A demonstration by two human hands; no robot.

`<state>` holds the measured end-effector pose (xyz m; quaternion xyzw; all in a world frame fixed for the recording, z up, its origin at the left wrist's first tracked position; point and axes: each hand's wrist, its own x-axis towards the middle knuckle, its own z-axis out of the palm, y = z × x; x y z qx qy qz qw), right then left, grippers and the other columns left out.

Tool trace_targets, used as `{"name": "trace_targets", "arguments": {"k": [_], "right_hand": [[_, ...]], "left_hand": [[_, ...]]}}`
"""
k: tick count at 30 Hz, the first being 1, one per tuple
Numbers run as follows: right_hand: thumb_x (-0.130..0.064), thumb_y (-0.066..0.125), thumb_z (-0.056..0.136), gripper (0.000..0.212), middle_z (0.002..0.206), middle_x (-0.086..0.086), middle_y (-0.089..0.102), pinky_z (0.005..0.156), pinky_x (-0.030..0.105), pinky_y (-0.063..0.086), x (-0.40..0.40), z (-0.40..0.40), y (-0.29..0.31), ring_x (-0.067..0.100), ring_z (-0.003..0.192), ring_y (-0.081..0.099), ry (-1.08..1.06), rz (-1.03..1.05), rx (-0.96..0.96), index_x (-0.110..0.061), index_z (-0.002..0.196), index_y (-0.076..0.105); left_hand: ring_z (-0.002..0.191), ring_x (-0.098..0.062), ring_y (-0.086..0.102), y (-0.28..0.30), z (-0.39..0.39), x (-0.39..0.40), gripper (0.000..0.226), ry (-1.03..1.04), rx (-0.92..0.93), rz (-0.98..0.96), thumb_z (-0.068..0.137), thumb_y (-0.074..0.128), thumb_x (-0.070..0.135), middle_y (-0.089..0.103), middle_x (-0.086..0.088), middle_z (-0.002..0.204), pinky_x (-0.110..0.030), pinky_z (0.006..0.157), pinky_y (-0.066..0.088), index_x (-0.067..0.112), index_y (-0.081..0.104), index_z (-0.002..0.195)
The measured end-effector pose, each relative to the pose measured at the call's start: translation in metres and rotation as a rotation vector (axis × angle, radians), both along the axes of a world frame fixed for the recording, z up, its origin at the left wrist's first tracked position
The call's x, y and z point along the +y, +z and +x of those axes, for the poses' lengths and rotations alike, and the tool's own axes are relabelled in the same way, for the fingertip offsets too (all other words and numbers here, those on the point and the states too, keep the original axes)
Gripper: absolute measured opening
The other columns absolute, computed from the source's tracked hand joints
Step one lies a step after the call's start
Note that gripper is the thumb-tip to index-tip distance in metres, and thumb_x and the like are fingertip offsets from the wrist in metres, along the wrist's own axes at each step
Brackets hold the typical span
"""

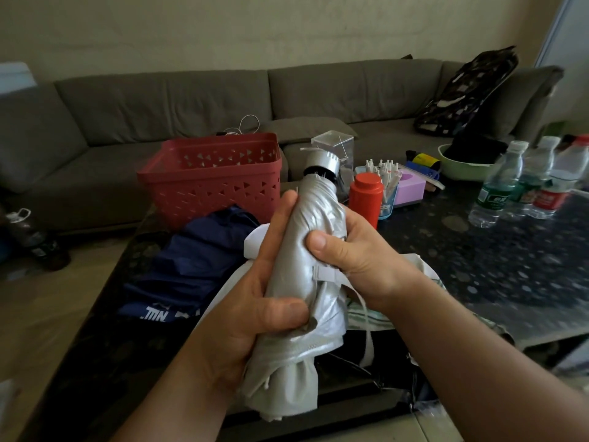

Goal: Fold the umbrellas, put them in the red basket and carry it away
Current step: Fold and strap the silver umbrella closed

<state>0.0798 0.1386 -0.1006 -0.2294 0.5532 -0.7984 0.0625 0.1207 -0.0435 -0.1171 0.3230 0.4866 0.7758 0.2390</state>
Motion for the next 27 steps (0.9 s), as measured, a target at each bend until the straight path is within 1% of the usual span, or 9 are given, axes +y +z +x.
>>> {"name": "trace_targets", "arguments": {"k": [2,5,7,10,12,15,20,23,27], "right_hand": [[-0.015,0.077,0.083,0.048,0.102,0.022,0.069,0.080,0.042,0.062,-0.002,0.003,0.004,0.034,0.092,0.071,-0.076,0.025,0.007,0.007,0.121,0.057],[-0.009,0.072,0.085,0.024,0.091,0.014,0.073,0.074,0.038,0.061,-0.002,0.006,0.010,0.028,0.084,0.073,-0.163,0.035,0.038,-0.003,0.107,0.064],[-0.012,0.080,0.081,0.026,0.088,0.010,0.075,0.073,0.041,0.062,-0.001,0.006,0.014,0.027,0.082,0.074,-0.270,0.121,0.061,-0.007,0.103,0.067],[-0.018,0.092,0.077,0.032,0.084,0.007,0.077,0.076,0.052,0.064,0.003,0.006,0.018,0.028,0.080,0.077,-0.450,0.335,0.119,-0.011,0.098,0.069],[-0.021,0.092,0.078,0.030,0.085,0.007,0.079,0.077,0.056,0.064,0.002,0.007,0.020,0.029,0.082,0.078,-0.484,0.399,0.131,-0.013,0.097,0.071],[-0.022,0.090,0.080,0.025,0.086,0.008,0.080,0.079,0.054,0.065,0.002,0.008,0.024,0.028,0.083,0.079,-0.459,0.403,0.108,-0.013,0.097,0.073],[-0.030,0.090,0.081,0.022,0.077,0.002,0.077,0.072,0.054,0.064,0.002,0.008,0.025,0.022,0.074,0.077,-0.478,0.477,0.124,-0.019,0.090,0.073],[-0.034,0.089,0.081,0.021,0.075,0.000,0.076,0.072,0.056,0.063,0.002,0.007,0.026,0.019,0.073,0.076,-0.505,0.518,0.152,-0.022,0.088,0.073],[-0.026,0.088,0.081,0.033,0.095,0.008,0.079,0.082,0.052,0.064,0.009,0.007,0.026,0.029,0.091,0.078,-0.377,0.440,0.140,-0.017,0.108,0.073]], "left_hand": [[0.130,-0.042,0.040,0.002,-0.010,0.004,0.105,0.014,-0.040,-0.015,0.080,0.084,0.015,0.054,-0.002,0.155,-0.059,0.110,0.029,0.050,0.027,0.162],[0.109,-0.021,0.071,0.014,-0.032,0.009,0.117,0.193,-0.100,-0.215,0.066,0.094,0.054,0.073,0.010,0.127,-0.042,0.093,0.056,0.043,0.030,0.163],[0.118,-0.021,0.069,0.012,-0.032,0.004,0.101,0.229,-0.034,-0.261,0.076,0.085,0.035,0.072,0.006,0.135,-0.044,0.101,0.054,0.051,0.031,0.160],[0.135,-0.018,0.062,0.013,-0.013,-0.003,0.105,0.234,0.127,-0.321,0.092,0.069,-0.003,0.063,0.013,0.147,-0.038,0.105,0.055,0.064,0.019,0.156],[0.132,-0.011,0.063,0.011,-0.017,-0.002,0.107,0.304,0.187,-0.347,0.094,0.070,0.000,0.062,0.026,0.142,-0.032,0.102,0.057,0.069,0.014,0.152],[0.133,-0.004,0.061,0.011,-0.019,-0.002,0.111,0.371,0.305,-0.445,0.093,0.075,0.005,0.059,0.037,0.140,-0.039,0.110,0.051,0.083,0.011,0.142],[0.113,0.020,0.060,0.021,-0.012,-0.002,0.109,0.423,0.442,-0.599,0.096,0.074,0.009,0.053,0.061,0.110,-0.007,0.090,0.050,0.083,0.006,0.141],[0.118,-0.002,0.068,0.022,-0.010,0.000,0.109,0.487,0.482,-0.643,0.095,0.075,0.013,0.065,0.043,0.103,-0.029,0.099,0.059,0.084,0.008,0.143],[0.129,0.001,0.062,0.014,-0.012,0.003,0.111,0.478,0.407,-0.507,0.093,0.075,-0.001,0.057,0.043,0.136,-0.038,0.110,0.051,0.077,0.017,0.147]]}}
